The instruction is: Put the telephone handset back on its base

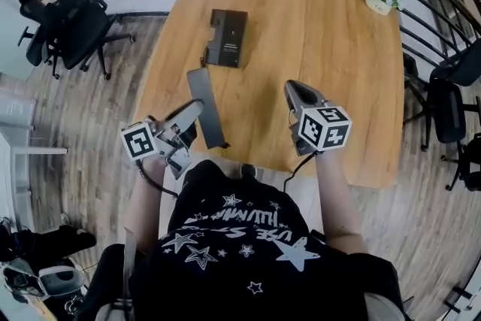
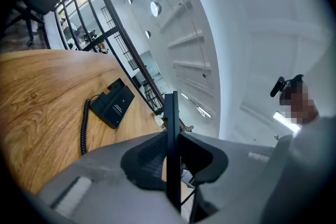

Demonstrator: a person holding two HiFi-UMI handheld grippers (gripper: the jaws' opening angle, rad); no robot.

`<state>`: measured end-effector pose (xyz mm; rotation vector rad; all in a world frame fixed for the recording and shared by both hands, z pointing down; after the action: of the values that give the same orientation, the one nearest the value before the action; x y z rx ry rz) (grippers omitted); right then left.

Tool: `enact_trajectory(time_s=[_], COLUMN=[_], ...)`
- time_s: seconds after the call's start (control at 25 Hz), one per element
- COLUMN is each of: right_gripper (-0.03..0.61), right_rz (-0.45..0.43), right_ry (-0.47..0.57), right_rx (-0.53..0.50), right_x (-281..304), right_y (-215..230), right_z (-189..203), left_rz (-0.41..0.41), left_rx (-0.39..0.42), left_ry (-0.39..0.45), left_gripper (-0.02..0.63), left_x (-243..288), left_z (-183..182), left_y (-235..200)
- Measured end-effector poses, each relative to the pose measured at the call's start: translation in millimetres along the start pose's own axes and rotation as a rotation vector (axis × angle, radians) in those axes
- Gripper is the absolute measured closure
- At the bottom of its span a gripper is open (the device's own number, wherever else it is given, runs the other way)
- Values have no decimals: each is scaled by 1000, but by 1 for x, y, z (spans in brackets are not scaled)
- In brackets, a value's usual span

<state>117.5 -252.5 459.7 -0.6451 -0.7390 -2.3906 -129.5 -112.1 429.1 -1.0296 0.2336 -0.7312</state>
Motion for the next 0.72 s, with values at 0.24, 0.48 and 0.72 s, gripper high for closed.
enact_trajectory(time_s=[0.24,0.48,0.72], right_gripper=[577,577,577], right_rz=[24,93,147], right_ry=[-32,-24,-15], right_rx=[21,44,75], right_x=[20,33,54], right_y=[-4,-7,-9], right_z=[-4,-22,-45], left_rz=[-1,43,76], left_rx=[-3,16,34], left_ry=[-39,-101,-183], left_gripper=[531,531,531], left_x=[-4,-3,14], left_z=[-32,-73,-119], left_y=[-26,-54,-81])
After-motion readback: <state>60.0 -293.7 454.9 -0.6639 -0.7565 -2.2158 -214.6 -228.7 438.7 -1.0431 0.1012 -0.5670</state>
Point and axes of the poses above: the fingertips, and each gripper's own axes: x forward along the fingers, y to its right, z out of its underside, the point moved 5 cm from there along -x, backward along the fingers, and after that the axes turned 15 degrees about -y, right-handed, at the moved point
